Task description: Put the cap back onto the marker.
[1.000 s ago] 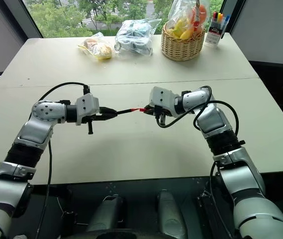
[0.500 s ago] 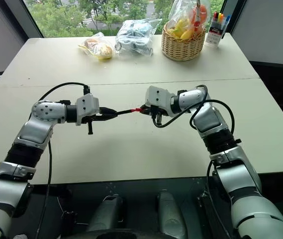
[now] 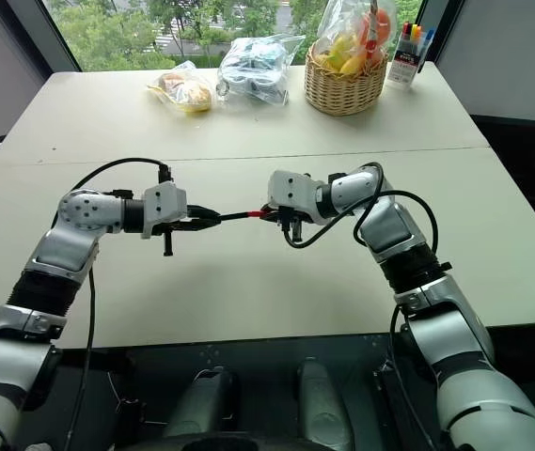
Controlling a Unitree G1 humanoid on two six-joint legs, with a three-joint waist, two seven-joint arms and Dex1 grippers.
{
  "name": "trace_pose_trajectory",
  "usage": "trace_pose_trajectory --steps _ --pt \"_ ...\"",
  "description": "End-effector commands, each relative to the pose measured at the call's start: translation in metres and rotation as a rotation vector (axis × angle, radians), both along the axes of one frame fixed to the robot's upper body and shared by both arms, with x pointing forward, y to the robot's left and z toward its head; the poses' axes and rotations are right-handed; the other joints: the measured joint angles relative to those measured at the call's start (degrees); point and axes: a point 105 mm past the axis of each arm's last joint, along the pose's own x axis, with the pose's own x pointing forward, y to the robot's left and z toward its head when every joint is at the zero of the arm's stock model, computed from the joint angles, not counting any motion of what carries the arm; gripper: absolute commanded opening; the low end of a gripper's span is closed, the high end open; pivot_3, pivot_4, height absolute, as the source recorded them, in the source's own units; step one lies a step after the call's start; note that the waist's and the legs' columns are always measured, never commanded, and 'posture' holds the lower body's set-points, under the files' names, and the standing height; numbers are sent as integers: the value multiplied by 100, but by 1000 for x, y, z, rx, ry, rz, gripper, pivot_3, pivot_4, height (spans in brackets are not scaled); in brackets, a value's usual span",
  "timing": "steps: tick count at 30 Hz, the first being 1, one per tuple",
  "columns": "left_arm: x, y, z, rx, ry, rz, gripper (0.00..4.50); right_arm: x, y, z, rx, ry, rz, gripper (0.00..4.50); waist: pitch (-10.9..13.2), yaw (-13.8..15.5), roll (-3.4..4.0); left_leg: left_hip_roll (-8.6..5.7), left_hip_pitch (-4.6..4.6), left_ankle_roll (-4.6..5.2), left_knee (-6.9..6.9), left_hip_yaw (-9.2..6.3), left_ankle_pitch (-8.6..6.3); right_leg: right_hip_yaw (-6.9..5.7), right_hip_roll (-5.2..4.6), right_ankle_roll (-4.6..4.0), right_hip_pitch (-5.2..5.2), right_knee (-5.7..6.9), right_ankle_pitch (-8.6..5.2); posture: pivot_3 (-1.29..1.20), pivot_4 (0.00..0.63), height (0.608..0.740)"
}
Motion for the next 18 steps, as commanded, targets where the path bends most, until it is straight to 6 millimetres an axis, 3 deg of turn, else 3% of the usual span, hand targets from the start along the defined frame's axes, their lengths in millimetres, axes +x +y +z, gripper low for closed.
trace_pose_trajectory --steps 1,8,18 --pt "0 -1 12 0 -87 -25 0 -10 19 16 3 -57 107 380 0 1 0 0 0 0 0 0 0 0 0 0 0 0 0 0 150 740" --pt "2 -2 14 7 -149 -39 0 -15 23 11 -5 -20 137 380 0 2 0 0 0 0 0 1 0 0 0 0 0 0 0 0 150 740" --pt "4 4 10 -6 -104 -1 0 -19 36 15 -9 -89 130 380 0 -3 0 0 0 0 0 -1 0 -1 1 0 0 0 0 0 150 740"
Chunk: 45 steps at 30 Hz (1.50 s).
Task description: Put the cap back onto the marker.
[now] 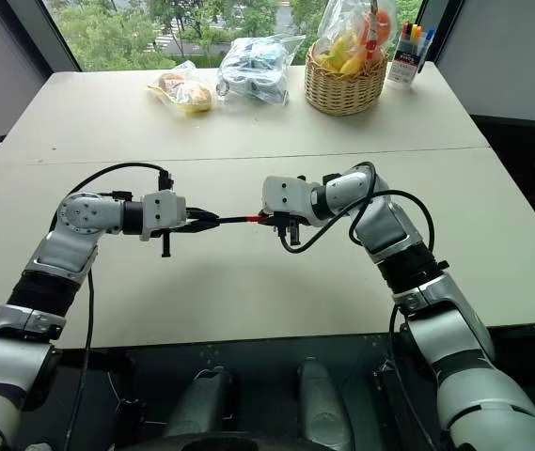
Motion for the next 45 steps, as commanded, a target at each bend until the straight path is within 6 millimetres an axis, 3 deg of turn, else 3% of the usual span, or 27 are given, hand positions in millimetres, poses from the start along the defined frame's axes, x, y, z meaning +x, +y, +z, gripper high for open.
trace_pose_trajectory --steps 1,5,13,24,45 --pt "4 2 14 -48 -40 29 0 -15 29 17 45 -80 106 380 0 0 0 0 0 0 0 0 0 0 0 0 0 0 0 0 150 740" --pt "4 3 15 -69 -30 45 0 -12 32 21 61 -131 84 380 0 1 0 0 0 0 0 0 0 0 0 0 -1 0 0 0 150 740" --pt "2 3 15 -70 -31 35 0 -29 42 23 76 -148 133 380 0 4 0 0 -1 0 0 -1 0 0 -1 0 -1 0 0 0 150 740" --pt "-2 -16 22 -111 -63 -44 0 -43 54 25 88 -159 209 380 0 4 0 0 -1 0 0 -1 0 -1 1 0 -1 0 0 0 150 740" --pt "-11 -44 69 -272 -124 -116 0 -41 53 7 47 -132 215 380 0 3 0 0 -1 0 0 -2 0 -1 1 0 -1 0 0 0 150 740"
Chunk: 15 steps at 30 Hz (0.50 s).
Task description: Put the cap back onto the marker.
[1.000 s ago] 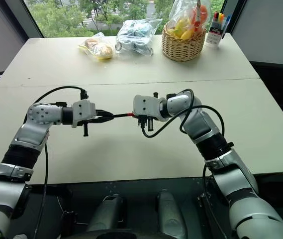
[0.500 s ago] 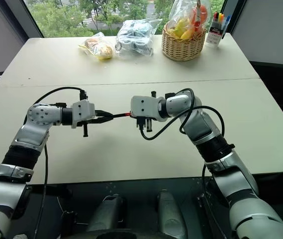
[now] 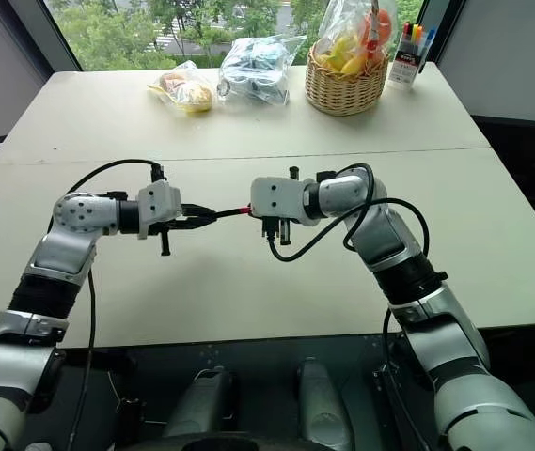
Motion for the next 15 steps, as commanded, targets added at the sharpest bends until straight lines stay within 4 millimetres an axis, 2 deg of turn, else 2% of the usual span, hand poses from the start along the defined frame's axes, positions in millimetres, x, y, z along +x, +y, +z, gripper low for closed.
trace_pose_trajectory --steps 1,8,15 --pt "-14 -44 66 -178 -214 -167 0 -29 39 -12 7 29 195 380 0 0 0 0 0 0 0 0 0 0 0 0 0 0 0 0 150 740" --pt "-18 -46 71 -181 -218 -179 0 -29 32 -26 -30 57 200 380 0 0 0 0 0 0 0 0 0 0 0 0 0 0 0 0 150 740" --pt "-23 -44 63 -134 -212 -211 0 -29 27 -34 -63 75 214 380 0 0 0 0 0 0 0 0 0 0 0 0 0 0 0 0 150 740"
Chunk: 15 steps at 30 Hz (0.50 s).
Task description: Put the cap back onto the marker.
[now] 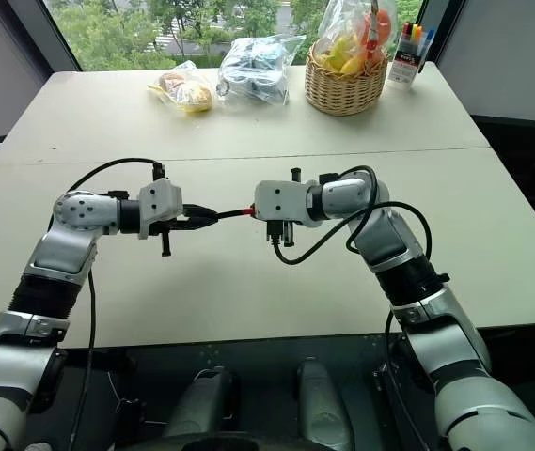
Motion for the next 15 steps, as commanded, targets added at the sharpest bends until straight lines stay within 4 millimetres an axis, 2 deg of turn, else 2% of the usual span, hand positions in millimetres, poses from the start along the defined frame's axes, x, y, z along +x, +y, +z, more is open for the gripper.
trace_pose_trajectory --steps 1,8,15 --pt "-19 -41 62 -149 -238 -188 0 -29 32 -26 -49 84 186 380 0 0 0 0 0 0 0 0 0 0 0 0 0 0 0 0 150 740" --pt "-22 -40 58 -134 -233 -193 0 -28 31 -26 -56 85 196 380 0 0 0 0 0 0 0 -1 0 0 0 0 0 0 0 0 150 740" --pt "-23 -34 53 -131 -223 -162 0 -22 22 -25 -63 77 163 380 0 -1 0 0 0 0 0 0 0 0 0 0 0 0 0 0 150 740"
